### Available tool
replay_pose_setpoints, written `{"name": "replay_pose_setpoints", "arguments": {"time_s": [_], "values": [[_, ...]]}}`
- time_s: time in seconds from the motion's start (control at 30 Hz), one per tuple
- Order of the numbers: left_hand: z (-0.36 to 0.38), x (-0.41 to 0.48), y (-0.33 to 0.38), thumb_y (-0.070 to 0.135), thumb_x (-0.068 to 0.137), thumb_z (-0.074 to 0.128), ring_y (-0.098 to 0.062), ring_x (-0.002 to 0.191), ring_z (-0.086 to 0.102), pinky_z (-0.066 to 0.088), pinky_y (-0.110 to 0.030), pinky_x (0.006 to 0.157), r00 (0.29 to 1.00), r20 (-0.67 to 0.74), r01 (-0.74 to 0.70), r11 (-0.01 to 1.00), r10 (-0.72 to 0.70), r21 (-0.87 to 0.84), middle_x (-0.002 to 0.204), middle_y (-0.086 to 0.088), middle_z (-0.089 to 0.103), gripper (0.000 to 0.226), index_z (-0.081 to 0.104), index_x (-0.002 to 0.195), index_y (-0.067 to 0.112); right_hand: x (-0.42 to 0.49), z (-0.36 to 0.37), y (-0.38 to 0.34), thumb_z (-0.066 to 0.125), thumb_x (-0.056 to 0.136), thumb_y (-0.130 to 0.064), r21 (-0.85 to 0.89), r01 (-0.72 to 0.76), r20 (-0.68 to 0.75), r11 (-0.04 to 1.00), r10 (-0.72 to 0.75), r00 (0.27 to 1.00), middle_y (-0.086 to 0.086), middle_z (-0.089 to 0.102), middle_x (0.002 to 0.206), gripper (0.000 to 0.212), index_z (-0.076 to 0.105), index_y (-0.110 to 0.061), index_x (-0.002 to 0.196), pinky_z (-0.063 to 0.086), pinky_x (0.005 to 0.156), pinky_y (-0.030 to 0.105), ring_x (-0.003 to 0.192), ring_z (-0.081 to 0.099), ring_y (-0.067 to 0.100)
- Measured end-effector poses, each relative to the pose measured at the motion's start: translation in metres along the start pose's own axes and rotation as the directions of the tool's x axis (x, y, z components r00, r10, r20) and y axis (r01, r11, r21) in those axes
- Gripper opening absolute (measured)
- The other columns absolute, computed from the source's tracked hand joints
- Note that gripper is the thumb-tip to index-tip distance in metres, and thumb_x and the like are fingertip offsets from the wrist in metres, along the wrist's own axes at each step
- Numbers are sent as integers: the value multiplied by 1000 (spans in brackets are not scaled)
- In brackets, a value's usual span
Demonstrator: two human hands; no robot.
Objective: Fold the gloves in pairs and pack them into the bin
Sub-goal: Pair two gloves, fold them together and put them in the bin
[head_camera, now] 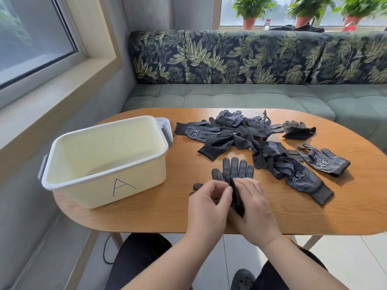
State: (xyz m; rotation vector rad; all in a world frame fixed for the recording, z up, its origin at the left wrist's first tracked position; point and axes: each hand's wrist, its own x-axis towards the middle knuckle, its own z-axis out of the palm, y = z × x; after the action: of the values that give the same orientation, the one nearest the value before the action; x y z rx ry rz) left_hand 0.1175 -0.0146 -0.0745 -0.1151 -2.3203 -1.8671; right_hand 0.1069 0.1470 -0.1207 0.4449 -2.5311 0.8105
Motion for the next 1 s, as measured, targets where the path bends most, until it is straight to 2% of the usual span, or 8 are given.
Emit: {"name": "replay_pose_setpoints", "arguments": {"time_s": [0.07,0.1,0.17,0.3,0.43,0.6,0.8,1.0], "values": [[9,-5,-10,30,100,72,-2,109,64,50,-28,97,989,-16,-144,968,150,206,105,22,71,5,74,101,34,1,-1,7,63,102,-33,152,-125,-78,980,138,987,-21,67,108,14,74,-32,109,51,95,38,107,60,18],[10,-5,-16,34,102,68,-1,117,58,47,-28,103,978,-8,-199,935,210,294,115,24,66,7,72,108,34,3,-3,10,64,103,-35,271,-264,-74,926,294,953,-20,69,93,13,74,-37,95,52,85,41,92,62,19],[8,-1,-29,42,106,57,0,137,45,37,-28,117,972,66,-231,875,225,426,139,23,54,28,64,132,33,7,-7,19,69,98,-44,530,-455,-17,715,546,838,-5,75,82,19,76,-28,91,53,79,49,79,65,26],[-2,7,-46,55,111,34,-8,163,6,8,-38,134,926,369,-323,665,77,673,173,12,24,62,25,166,27,12,-16,23,73,96,-29,730,-490,-31,477,739,673,-4,78,76,22,80,-13,83,51,79,42,75,69,12],[-10,13,-50,64,109,18,-13,164,-7,-4,-41,134,865,502,-424,545,7,723,178,11,13,71,13,170,27,13,-14,26,72,93,-34,794,-475,-17,380,794,608,2,80,86,19,81,-18,90,53,85,46,91,73,29],[-31,13,-56,74,103,0,-17,165,-9,-6,-43,133,866,501,-446,462,6,766,178,15,9,79,18,169,35,15,-15,25,73,83,-41,813,-484,10,323,824,566,1,79,83,18,82,-26,87,53,87,48,95,72,35],[-59,30,-69,66,108,27,-21,162,19,11,-44,133,837,529,-527,457,137,716,167,7,40,64,53,154,31,15,-13,27,75,82,-48,761,-524,17,384,795,607,6,82,94,31,82,-21,96,56,95,54,102,74,37],[-59,32,-72,67,105,36,-16,161,16,18,-43,131,858,493,-486,531,141,694,167,11,36,56,50,150,37,19,-18,24,76,99,-29,720,-570,78,396,770,633,4,82,102,18,78,-13,107,58,95,48,107,74,31]]}}
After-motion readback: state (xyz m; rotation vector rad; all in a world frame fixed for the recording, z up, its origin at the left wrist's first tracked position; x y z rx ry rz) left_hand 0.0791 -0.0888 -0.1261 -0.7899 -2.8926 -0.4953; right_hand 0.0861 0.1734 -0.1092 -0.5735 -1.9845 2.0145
